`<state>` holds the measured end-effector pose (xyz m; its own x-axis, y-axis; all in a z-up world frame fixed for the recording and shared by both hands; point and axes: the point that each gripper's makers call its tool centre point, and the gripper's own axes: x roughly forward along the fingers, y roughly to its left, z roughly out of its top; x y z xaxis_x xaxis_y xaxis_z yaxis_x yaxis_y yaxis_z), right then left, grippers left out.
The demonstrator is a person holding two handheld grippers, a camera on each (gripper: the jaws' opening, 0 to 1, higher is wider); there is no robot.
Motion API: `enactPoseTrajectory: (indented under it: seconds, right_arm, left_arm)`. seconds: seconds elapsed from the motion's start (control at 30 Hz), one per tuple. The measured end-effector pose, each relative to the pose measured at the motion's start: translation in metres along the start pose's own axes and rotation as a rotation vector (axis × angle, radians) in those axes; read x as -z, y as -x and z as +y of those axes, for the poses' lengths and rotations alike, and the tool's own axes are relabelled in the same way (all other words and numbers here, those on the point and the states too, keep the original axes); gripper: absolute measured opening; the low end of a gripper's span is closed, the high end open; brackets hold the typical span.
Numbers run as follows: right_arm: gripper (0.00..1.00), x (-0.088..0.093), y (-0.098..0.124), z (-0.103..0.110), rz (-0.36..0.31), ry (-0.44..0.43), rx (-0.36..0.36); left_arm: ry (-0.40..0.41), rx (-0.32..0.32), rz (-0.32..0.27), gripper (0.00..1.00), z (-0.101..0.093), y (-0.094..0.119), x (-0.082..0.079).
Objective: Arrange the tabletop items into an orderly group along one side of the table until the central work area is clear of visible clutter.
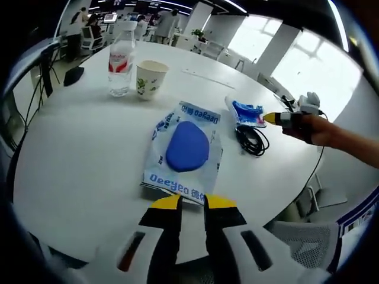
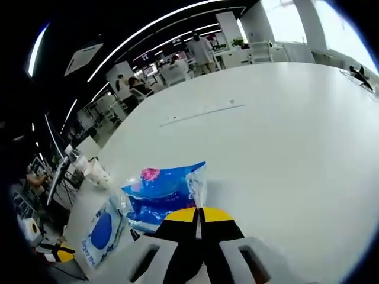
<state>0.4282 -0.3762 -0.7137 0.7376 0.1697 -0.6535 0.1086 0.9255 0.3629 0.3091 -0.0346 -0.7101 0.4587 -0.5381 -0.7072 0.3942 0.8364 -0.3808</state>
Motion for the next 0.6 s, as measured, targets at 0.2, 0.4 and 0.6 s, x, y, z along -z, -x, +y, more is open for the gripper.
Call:
enactPoseTrajectory:
  seconds: [0.2, 0.4, 0.6]
  right_arm:
    - [0.00, -0.005, -0.012, -0.015, 0.005, -0.032, 0.022]
    - [0.00, -0.004, -0.018, -0.022, 0.022, -0.043, 0.041]
    - [0.00, -0.007, -0.021, -0.030, 0.026, -0.064, 0.062]
  left_arm:
    - [0.020, -0.017, 0.004, 0.12, 0.004, 0.004, 0.005]
    - [0.040, -0.034, 0.000, 0.12, 0.006, 0.006, 0.006]
    - [0.056, -0.046, -0.004, 0.12, 0.007, 0.006, 0.006]
